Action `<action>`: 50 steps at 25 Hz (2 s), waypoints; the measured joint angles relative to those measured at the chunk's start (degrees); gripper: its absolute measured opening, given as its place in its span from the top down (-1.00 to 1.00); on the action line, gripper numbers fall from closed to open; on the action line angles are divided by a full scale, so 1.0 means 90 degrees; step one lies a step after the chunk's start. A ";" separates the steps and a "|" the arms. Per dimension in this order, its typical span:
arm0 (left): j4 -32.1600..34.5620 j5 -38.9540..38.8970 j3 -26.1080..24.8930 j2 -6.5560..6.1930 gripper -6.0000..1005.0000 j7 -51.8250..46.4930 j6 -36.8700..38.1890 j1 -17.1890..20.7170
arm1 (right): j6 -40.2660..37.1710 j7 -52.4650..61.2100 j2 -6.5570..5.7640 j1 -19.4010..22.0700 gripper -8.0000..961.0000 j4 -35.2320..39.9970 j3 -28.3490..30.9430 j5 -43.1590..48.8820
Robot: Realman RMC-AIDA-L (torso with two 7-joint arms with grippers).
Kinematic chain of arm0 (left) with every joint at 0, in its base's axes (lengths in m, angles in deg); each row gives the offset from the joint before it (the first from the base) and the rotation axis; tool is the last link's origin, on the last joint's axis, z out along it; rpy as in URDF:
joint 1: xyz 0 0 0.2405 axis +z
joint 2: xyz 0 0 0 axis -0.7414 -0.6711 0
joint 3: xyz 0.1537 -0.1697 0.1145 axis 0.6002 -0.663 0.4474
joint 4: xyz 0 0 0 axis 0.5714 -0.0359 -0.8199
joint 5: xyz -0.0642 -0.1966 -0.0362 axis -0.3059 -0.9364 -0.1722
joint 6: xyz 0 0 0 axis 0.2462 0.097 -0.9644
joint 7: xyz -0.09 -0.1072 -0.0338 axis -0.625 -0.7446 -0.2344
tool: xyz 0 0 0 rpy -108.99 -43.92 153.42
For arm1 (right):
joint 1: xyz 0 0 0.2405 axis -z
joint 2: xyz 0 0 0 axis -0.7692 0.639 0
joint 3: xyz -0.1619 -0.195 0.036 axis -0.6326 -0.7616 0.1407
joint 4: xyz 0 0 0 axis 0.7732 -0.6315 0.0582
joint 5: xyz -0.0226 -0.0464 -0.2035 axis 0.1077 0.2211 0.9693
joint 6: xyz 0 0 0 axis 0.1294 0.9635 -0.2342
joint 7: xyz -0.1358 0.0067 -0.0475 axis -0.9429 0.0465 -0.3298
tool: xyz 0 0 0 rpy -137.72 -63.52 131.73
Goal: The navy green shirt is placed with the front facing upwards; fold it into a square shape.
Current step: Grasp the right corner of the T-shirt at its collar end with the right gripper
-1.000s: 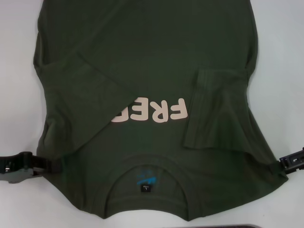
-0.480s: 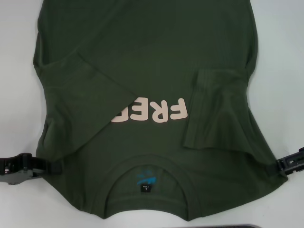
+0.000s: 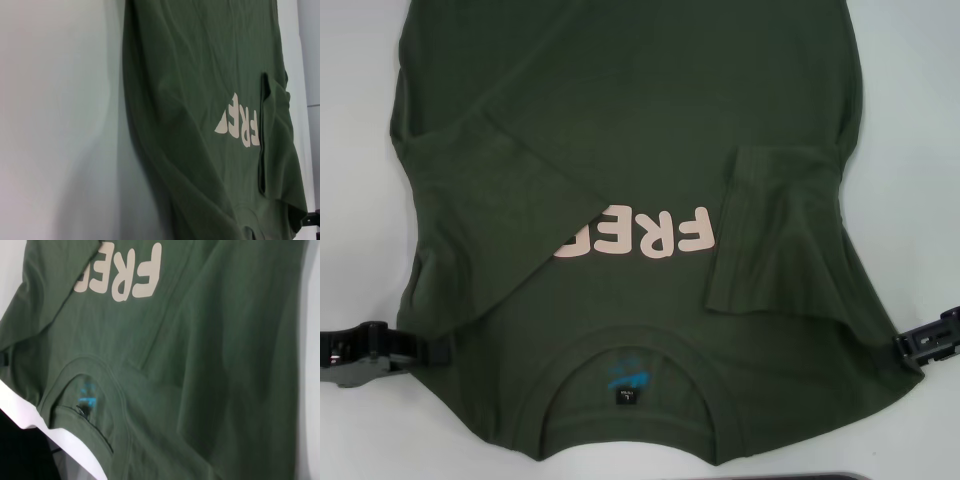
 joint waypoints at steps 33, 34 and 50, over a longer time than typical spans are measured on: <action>0.0000 -0.0004 0.0000 0.0010 0.98 -0.0029 -0.0004 -0.0090 | 0.0111 -0.0057 0.0056 -0.0168 -0.72 -0.0093 -0.0034 -0.0159; 0.0000 -0.0004 0.0000 0.0010 0.98 -0.0029 -0.0003 -0.0090 | 0.0137 -0.0057 0.0060 -0.0170 -0.72 -0.0093 -0.0036 -0.0157; 0.0000 -0.0003 -0.0002 0.0029 0.97 -0.0052 0.0000 -0.0111 | 0.0201 -0.0239 0.0091 -0.0138 0.26 -0.0065 -0.0057 -0.0161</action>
